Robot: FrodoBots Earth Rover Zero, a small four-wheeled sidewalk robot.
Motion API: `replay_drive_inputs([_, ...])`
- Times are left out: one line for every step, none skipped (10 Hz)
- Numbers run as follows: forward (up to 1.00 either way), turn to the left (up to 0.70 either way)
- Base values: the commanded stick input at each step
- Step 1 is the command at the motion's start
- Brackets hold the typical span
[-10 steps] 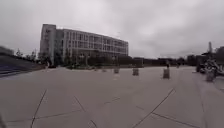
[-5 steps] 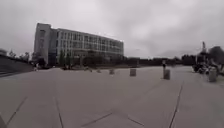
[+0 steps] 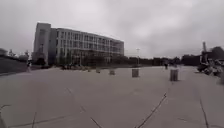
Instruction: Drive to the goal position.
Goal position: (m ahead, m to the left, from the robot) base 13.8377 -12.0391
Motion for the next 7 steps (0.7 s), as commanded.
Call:
replay_drive_inputs([1.0,0.0])
replay_drive_inputs([1.0,0.0])
replay_drive_inputs([1.0,-0.19])
replay_drive_inputs([1.0,-0.39])
replay_drive_inputs([1.0,-0.4])
replay_drive_inputs([1.0,-0.4])
replay_drive_inputs([1.0,-0.4])
